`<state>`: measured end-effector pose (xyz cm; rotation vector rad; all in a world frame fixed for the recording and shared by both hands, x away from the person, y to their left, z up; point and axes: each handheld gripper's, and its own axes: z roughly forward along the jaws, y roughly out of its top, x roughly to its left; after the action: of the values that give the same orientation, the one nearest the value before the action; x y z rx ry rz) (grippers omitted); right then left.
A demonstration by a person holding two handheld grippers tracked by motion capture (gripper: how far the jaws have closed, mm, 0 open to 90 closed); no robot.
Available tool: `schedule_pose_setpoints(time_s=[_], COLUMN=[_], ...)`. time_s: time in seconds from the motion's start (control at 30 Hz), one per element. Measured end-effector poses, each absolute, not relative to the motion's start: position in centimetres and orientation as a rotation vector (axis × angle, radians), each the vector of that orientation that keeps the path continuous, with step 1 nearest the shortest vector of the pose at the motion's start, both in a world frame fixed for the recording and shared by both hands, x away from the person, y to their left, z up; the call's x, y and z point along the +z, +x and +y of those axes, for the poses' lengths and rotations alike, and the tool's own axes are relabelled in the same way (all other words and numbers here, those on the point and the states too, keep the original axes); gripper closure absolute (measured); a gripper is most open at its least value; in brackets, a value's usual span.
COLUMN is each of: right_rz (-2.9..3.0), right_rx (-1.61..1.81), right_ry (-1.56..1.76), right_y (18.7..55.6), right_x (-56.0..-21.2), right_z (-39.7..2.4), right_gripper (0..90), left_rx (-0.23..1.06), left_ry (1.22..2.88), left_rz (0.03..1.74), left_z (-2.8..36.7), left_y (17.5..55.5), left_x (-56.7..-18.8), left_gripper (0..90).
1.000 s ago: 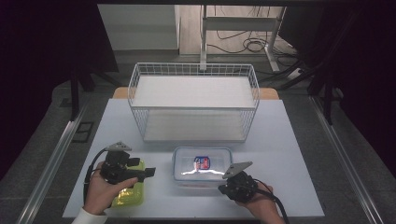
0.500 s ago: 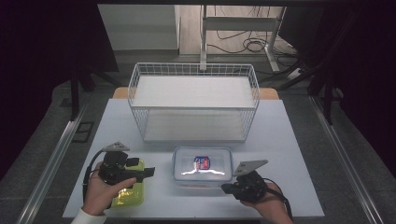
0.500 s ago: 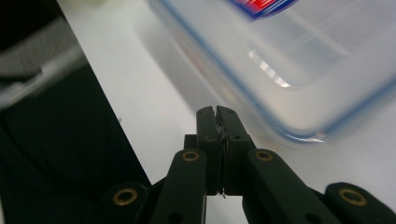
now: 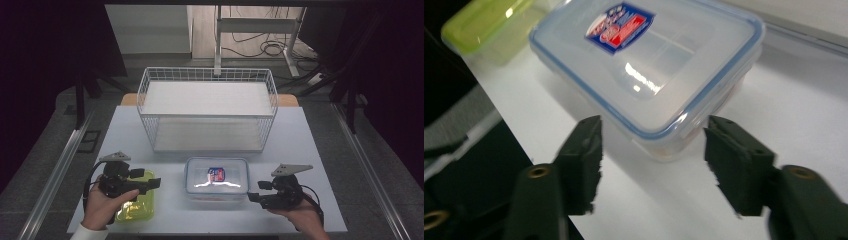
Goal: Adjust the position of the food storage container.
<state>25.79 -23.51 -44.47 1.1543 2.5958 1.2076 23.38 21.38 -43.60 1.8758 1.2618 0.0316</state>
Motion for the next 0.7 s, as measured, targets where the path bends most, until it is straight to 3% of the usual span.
schedule_pose_setpoints(time_s=[0.2, 0.7], right_rz=[2.542, 2.502], right_rx=[1.277, 1.367], right_ry=[1.241, 1.318], right_y=[26.3, 26.9], right_x=[-44.4, -44.3], right_z=[-24.0, -24.6], right_gripper=[28.6, 26.8], left_rx=[-0.015, -0.069], left_ry=[1.832, 1.800], left_rz=[1.255, 1.253], left_z=[21.4, 20.5], left_y=[23.5, 23.8], left_x=[-43.8, -44.5], left_gripper=[17.9, 17.7])
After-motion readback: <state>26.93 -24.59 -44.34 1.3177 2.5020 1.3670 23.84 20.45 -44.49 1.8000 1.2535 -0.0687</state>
